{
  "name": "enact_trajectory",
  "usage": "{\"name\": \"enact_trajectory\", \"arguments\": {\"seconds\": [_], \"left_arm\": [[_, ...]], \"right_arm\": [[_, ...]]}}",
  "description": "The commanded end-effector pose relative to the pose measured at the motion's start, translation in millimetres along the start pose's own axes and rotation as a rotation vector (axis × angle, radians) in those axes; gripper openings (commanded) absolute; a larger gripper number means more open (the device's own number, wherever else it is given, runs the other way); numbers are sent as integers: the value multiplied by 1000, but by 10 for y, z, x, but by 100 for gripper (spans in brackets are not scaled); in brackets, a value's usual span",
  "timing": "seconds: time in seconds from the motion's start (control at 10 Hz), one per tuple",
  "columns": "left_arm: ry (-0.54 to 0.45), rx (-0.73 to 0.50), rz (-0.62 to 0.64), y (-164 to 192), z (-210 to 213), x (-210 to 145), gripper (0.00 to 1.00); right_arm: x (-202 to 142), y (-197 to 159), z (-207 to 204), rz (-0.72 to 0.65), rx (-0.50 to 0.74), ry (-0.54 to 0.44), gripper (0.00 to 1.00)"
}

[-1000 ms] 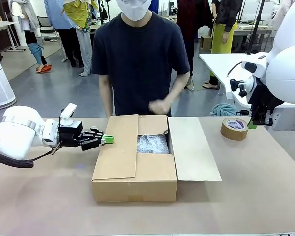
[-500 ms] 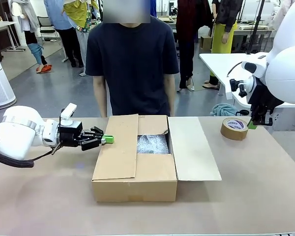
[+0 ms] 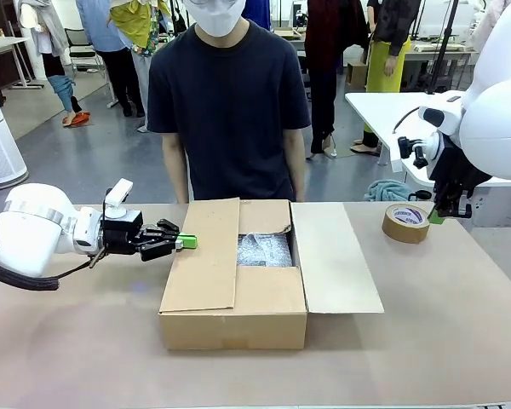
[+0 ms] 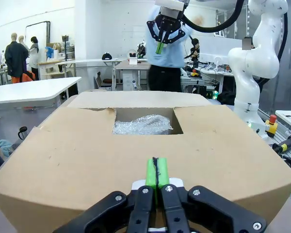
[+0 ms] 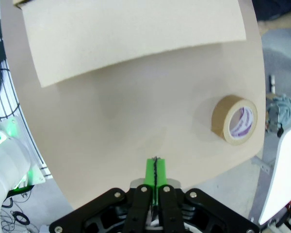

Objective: Wrap the clocks to prevent damage.
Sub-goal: Push the left (or right) flap of the Package Box to close it.

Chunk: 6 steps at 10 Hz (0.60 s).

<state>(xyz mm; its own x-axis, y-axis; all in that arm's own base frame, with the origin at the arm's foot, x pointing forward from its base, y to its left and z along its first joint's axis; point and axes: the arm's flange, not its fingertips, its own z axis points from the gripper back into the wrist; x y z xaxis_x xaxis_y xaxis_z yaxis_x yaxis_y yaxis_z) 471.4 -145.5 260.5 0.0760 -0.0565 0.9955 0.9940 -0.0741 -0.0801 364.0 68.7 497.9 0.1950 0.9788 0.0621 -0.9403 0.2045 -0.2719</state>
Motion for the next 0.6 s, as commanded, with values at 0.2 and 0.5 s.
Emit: {"name": "enact_trajectory", "arguments": {"seconds": [0.2, 0.5], "left_arm": [[-4, 9, -2, -19, -30, -24, 0], [-4, 9, -2, -19, -30, -24, 0]], "right_arm": [[-653, -374, -640, 56, 94, -635, 1], [-1054, -350, -1091, 19, 117, -1063, 1]]}}
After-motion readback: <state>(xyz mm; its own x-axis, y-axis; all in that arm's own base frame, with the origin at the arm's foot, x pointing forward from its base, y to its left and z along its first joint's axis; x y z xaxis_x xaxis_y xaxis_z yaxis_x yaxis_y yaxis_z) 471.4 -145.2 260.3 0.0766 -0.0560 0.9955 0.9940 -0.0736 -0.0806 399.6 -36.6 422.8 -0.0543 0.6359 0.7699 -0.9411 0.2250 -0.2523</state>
